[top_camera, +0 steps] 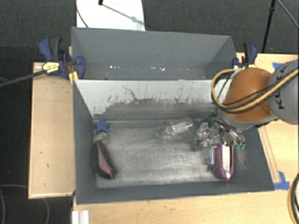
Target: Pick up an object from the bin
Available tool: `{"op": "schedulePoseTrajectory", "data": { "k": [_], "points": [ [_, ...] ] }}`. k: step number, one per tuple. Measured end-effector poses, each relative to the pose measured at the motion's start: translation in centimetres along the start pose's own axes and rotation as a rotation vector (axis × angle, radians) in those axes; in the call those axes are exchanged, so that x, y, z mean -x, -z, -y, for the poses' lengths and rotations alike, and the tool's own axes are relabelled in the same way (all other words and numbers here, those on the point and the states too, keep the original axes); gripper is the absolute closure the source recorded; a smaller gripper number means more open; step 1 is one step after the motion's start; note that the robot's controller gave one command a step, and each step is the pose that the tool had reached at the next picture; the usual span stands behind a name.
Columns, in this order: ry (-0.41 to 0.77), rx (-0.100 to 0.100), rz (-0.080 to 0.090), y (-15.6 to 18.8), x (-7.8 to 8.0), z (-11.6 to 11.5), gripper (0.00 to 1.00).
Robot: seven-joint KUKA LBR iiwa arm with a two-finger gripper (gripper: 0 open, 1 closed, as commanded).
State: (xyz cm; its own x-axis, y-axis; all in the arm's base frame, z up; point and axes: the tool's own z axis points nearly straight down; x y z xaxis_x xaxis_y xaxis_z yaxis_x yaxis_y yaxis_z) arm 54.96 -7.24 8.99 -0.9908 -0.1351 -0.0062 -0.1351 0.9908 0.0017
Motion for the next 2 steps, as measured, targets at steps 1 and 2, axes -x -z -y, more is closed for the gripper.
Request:
{"op": "schedulePoseTrajectory", "data": {
  "k": [1,2],
  "points": [
    [-0.005,-0.002,0.0,3.2,0.1,0.0,1.0],
    [-0.012,-0.002,0.0,5.8,0.3,0.0,1.0]
  ]
}}
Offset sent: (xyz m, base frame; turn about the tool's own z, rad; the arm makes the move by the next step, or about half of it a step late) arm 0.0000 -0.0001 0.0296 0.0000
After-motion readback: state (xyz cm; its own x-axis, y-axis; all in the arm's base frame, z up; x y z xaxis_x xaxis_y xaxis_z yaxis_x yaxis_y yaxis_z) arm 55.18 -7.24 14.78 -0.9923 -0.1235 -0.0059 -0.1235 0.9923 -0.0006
